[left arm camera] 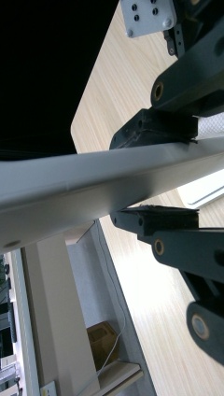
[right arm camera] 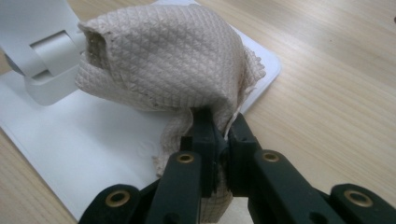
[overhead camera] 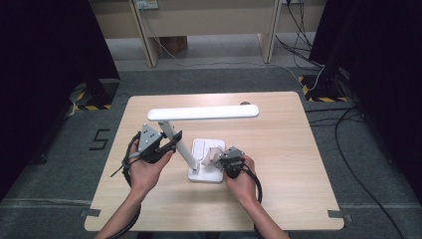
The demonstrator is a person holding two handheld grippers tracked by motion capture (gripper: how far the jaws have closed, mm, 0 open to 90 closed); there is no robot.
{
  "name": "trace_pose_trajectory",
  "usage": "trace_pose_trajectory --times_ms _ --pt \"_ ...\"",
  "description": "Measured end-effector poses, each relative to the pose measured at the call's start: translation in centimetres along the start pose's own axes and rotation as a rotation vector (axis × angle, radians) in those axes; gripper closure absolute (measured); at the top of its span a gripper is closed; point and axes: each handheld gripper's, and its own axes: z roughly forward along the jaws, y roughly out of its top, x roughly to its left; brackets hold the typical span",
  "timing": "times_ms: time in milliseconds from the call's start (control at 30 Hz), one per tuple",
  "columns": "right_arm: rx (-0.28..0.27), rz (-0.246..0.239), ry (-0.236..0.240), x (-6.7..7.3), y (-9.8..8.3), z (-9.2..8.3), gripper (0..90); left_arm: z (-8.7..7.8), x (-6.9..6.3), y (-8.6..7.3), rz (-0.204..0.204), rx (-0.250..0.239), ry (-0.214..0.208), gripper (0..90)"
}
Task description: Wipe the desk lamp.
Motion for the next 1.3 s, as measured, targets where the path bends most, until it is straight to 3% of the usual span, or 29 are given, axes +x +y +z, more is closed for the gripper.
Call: trace_pose_trajectory --times_ms 133,300,467,800,1300 --pt "-0.01 0.016 0.002 -0.4 0.2 -0.2 85.1 0.0 -0.1 0.0 0.004 0.002 0.004 63.4" --pt "-0.052 0.028 0.019 -0.4 2.0 -0.3 85.1 0.0 0.0 0.0 0.003 0.0 0.005 63.4" --pt "-0.09 0.02 0.054 0.9 4.2 0.7 85.1 0.0 0.0 -0.1 0.004 -0.002 0.005 63.3" --pt "-0.106 0.01 0.115 2.7 6.2 2.4 85.1 0.0 0.0 -0.1 0.005 -0.001 0.003 63.3" --pt "-0.078 -0.019 0.142 3.8 5.9 4.5 85.1 0.0 -0.1 -0.1 0.004 -0.003 0.007 63.4"
